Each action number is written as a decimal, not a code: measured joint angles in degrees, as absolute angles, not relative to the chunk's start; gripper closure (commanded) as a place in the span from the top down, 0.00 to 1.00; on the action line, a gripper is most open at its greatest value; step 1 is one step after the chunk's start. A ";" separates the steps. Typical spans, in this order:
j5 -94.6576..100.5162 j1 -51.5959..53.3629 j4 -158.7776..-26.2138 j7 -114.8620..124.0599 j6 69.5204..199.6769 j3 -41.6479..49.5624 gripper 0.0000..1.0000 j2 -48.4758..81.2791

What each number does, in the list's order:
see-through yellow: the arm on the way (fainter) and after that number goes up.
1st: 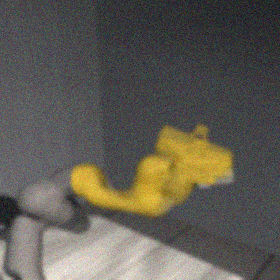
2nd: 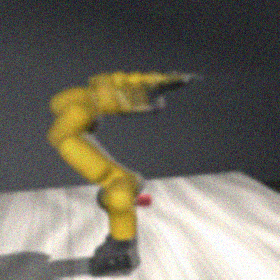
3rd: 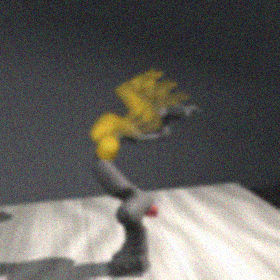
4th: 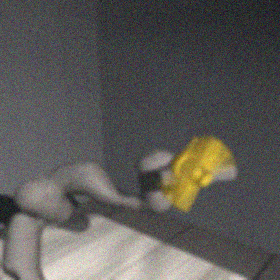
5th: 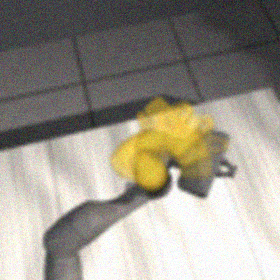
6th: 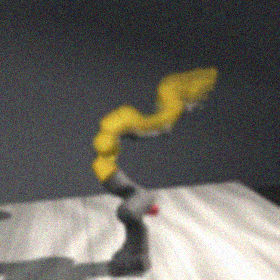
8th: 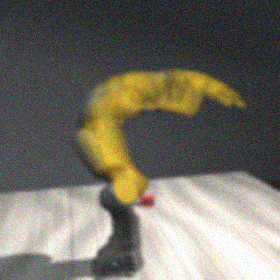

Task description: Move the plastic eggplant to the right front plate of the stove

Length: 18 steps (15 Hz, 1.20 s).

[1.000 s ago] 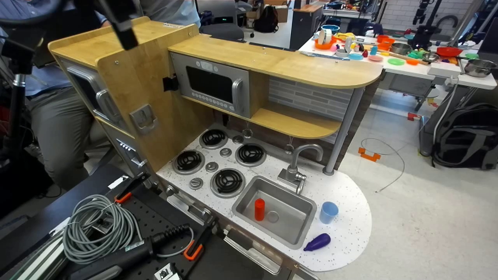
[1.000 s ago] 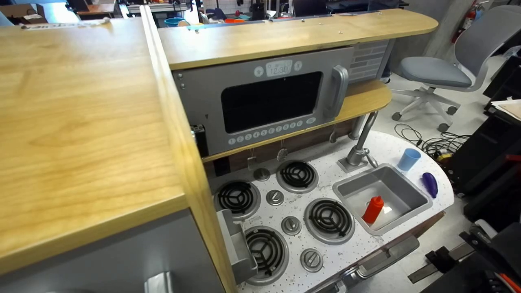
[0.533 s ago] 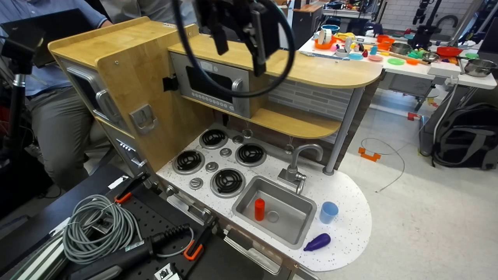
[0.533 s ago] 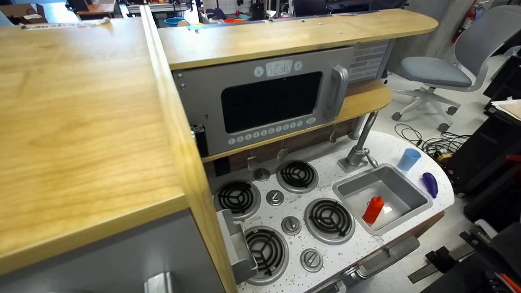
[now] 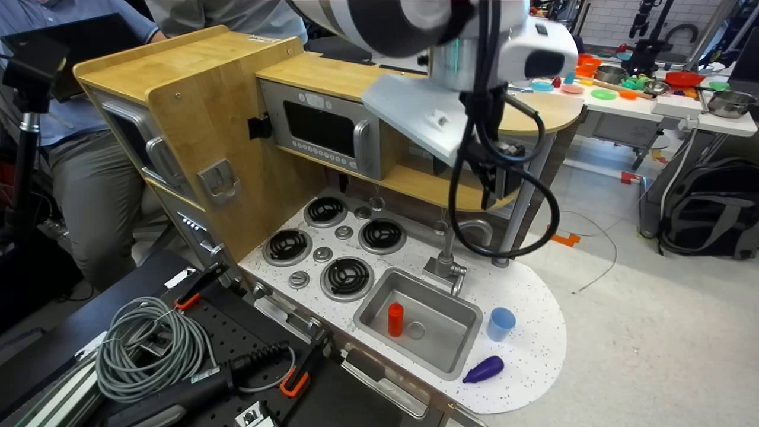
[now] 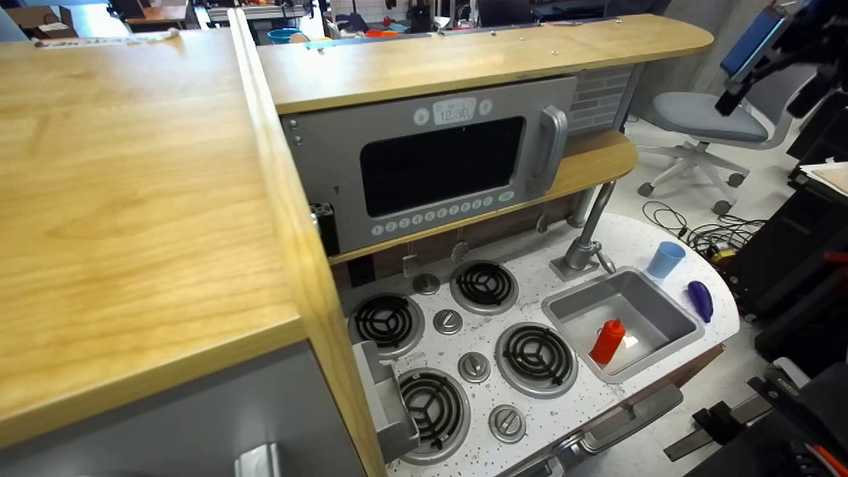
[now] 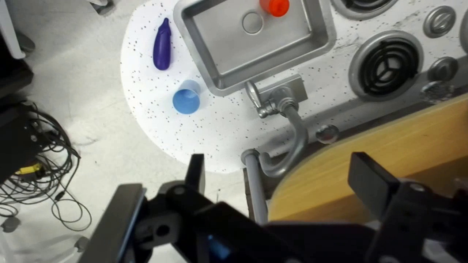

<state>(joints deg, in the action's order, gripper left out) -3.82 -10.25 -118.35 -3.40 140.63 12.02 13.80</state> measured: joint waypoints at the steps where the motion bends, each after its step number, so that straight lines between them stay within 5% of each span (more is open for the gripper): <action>1: -3.77 -10.97 -116.52 -2.99 140.66 12.20 1.00 17.08; 18: -3.47 -17.58 -95.39 3.16 139.06 15.88 1.00 50.34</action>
<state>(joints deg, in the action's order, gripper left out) -3.47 -17.58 -95.39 3.16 139.06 15.88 50.34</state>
